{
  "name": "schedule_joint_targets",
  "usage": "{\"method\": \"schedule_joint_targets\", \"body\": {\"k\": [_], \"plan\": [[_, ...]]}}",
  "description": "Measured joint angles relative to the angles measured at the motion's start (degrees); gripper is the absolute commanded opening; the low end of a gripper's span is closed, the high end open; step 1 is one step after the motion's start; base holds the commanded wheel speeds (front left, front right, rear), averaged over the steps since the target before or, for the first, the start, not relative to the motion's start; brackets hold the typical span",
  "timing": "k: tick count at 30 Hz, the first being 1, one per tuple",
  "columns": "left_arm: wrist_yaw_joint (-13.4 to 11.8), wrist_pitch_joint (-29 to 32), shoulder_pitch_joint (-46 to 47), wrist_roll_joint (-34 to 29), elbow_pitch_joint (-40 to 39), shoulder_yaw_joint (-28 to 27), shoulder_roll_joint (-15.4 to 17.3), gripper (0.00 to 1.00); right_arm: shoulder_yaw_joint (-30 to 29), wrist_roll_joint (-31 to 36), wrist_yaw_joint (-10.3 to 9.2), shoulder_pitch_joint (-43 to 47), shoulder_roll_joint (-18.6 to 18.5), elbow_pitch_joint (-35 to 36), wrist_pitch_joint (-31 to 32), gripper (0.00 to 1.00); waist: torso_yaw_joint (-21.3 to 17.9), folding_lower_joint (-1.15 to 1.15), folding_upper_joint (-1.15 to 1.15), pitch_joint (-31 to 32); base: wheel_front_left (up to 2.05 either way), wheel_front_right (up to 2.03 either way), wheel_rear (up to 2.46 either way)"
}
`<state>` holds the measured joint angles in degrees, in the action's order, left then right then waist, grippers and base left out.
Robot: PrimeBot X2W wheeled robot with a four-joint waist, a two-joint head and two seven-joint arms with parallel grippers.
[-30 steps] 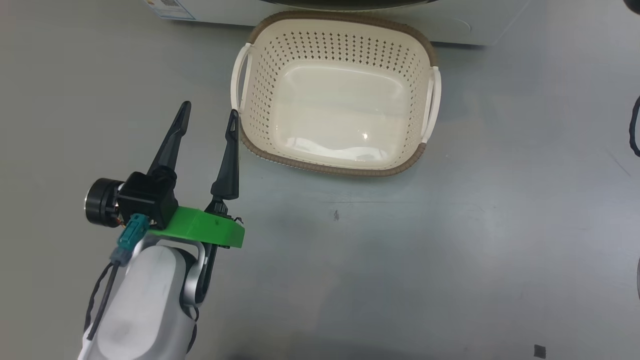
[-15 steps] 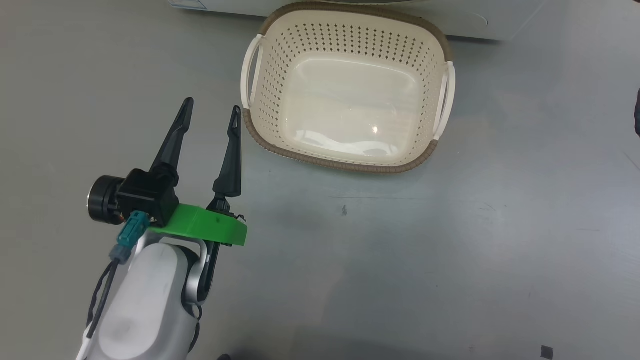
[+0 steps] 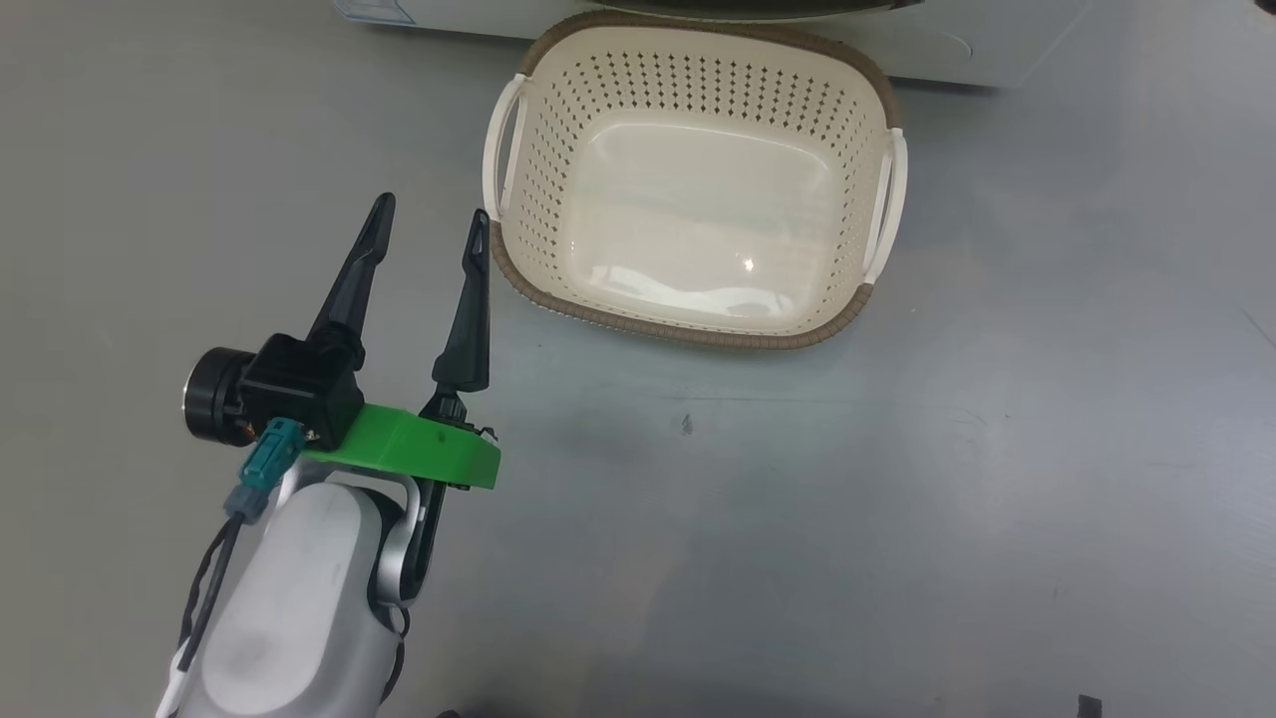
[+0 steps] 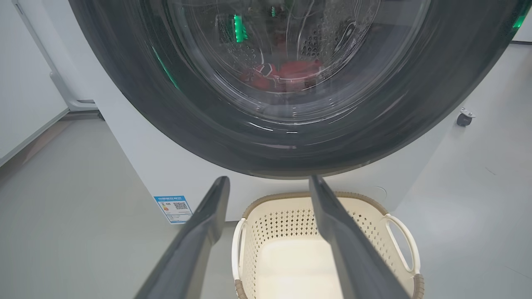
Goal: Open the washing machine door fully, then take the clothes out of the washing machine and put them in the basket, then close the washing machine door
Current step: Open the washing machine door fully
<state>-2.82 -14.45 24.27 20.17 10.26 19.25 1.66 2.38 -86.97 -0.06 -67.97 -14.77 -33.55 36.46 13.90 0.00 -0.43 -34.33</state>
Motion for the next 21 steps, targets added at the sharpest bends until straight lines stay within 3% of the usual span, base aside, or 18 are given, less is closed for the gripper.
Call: {"method": "schedule_joint_targets", "body": {"k": [8,14,21], "plan": [[-0.5,0.0,0.0,0.0,0.2,0.2,0.0,1.0,0.3,-1.1,0.87,0.9,-0.2,-0.8,2.6,0.0,-0.2,0.0,0.0,1.1,0.0,0.0,0.0],[-0.5,0.0,0.0,0.0,0.7,0.3,0.0,1.0,0.6,-2.1,3.03,2.7,0.1,-0.9,4.6,0.0,-0.6,0.0,0.0,1.8,0.0,0.0,0.0],[-0.5,0.0,0.0,0.0,1.8,0.4,0.0,1.0,1.0,-3.3,4.28,6.3,0.9,-1.7,6.2,0.0,-1.1,-0.01,0.0,3.5,0.0,0.0,0.0]]}}
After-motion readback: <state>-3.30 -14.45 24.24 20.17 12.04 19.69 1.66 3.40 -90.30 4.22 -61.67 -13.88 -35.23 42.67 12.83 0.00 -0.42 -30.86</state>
